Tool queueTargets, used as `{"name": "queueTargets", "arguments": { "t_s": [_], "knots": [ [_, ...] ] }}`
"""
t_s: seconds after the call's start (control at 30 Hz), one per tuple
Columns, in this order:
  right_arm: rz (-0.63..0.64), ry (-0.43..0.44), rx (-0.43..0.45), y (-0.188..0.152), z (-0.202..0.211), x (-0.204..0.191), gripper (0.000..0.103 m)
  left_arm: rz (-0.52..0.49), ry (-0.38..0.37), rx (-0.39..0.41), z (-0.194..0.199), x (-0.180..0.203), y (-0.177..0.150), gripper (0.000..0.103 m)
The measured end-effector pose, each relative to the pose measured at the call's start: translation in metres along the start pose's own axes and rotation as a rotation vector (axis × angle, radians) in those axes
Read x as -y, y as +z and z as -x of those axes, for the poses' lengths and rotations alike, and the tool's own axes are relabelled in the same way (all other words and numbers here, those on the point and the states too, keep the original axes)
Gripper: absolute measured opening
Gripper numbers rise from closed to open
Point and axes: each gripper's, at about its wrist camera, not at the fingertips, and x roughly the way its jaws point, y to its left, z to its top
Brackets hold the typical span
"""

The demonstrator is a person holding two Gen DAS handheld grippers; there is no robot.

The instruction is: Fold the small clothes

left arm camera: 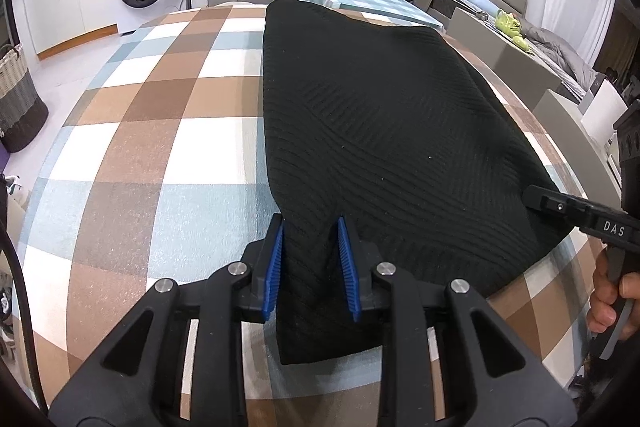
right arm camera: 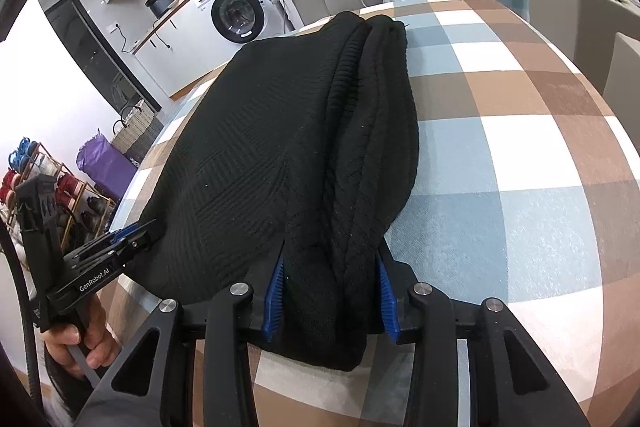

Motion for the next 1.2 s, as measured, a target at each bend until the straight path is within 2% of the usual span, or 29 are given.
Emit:
{"name": "queueTargets", "arguments": {
  "t_s": [0.27,0.37,0.43,0.57,0.6,0.63,0.7,0.77,0.83,0.9,1.0,1.2],
  "knots": [
    [0.0,-0.002,-0.001,0.0,0.0,-0.001,0.043,-0.006,0.017,0.012,0.008,0.001,-0.006,0.027],
    [0.01,-0.019,-0.004,0.001,0.001,-0.003,0.046,-0.004,0.024,0.015,0.011,0.001,-0.007,0.035],
    [0.024,-0.043,-0.011,0.001,0.002,-0.004,0.058,0.001,0.046,0.022,0.014,0.001,-0.009,0.046],
    [0.054,-0.088,-0.008,0.0,0.007,-0.007,0.067,-0.002,0.058,0.044,0.023,0.001,-0.01,0.059],
    [0.064,-0.094,-0.003,0.0,0.009,-0.008,0.071,-0.005,0.06,0.055,0.027,0.002,-0.011,0.066],
    [0.08,-0.101,0.008,0.0,0.012,-0.009,0.076,-0.008,0.06,0.067,0.03,0.002,-0.011,0.076],
    [0.106,-0.101,0.045,-0.001,0.022,-0.014,0.086,-0.007,0.045,0.106,0.04,0.003,-0.011,0.085],
    [0.137,-0.09,0.088,-0.002,0.033,-0.019,0.095,-0.005,0.033,0.129,0.047,0.003,-0.01,0.088],
    [0.169,-0.084,0.134,-0.004,0.044,-0.025,0.101,-0.008,0.036,0.161,0.055,0.004,-0.01,0.102],
    [0.191,-0.065,0.182,-0.007,0.053,-0.029,0.103,-0.012,0.041,0.212,0.064,0.005,-0.012,0.102],
    [0.191,-0.026,0.256,-0.013,0.066,-0.031,0.103,-0.026,0.052,0.247,0.073,0.006,-0.014,0.102],
    [0.22,0.026,0.333,-0.031,0.085,-0.039,0.103,-0.027,0.081,0.323,0.093,0.005,-0.029,0.102]
  ]
}}
